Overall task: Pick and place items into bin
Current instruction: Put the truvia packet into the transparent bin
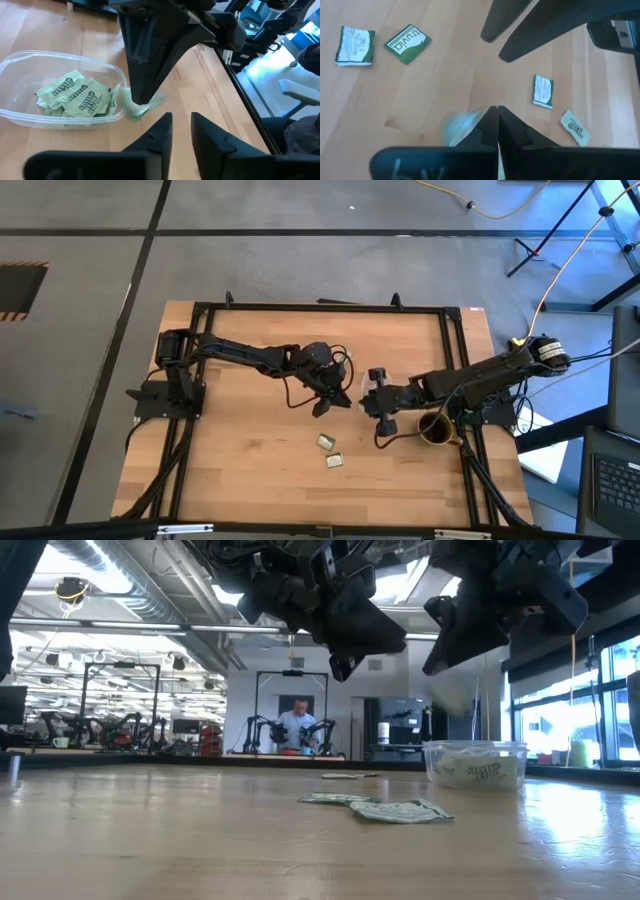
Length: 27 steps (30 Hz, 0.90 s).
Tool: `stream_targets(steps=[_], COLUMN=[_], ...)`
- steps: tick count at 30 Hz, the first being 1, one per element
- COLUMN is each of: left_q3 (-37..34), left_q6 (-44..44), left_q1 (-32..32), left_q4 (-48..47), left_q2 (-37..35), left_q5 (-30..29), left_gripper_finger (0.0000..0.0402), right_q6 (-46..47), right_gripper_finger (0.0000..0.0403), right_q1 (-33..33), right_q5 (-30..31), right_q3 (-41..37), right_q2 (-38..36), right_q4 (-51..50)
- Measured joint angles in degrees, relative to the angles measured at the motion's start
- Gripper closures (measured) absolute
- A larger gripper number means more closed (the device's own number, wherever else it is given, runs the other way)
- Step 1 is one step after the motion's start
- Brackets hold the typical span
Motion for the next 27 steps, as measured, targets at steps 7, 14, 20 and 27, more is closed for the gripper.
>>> stream_targets(steps=[7,14,20,27], left_q3=[0.0,0.0,0.0,0.0], left_q6=[0.0,12.2,29.7,32.1], left_q1=[0.3,0.3,-5.4,-13.2], left_q4=[-0.3,-7.2,-15.1,-16.8], left_q2=[0.0,0.0,0.3,1.1], left_q5=[0.1,-0.1,-5.0,-13.3], left_gripper_finger=[0.0297,0.0288,0.0289,0.0288], right_q6=[1.8,6.2,7.6,8.2], right_gripper_finger=[0.0402,0.0403,0.0400,0.0395], right_q1=[0.0,0.0,0.0,0.0], right_q5=[0.7,3.3,3.1,3.1], right_q3=[0.0,0.0,0.0,0.0], right_q2=[0.0,0.0,0.0,0.0], right_q4=[-3.3,-8.7,-9.6,-8.9])
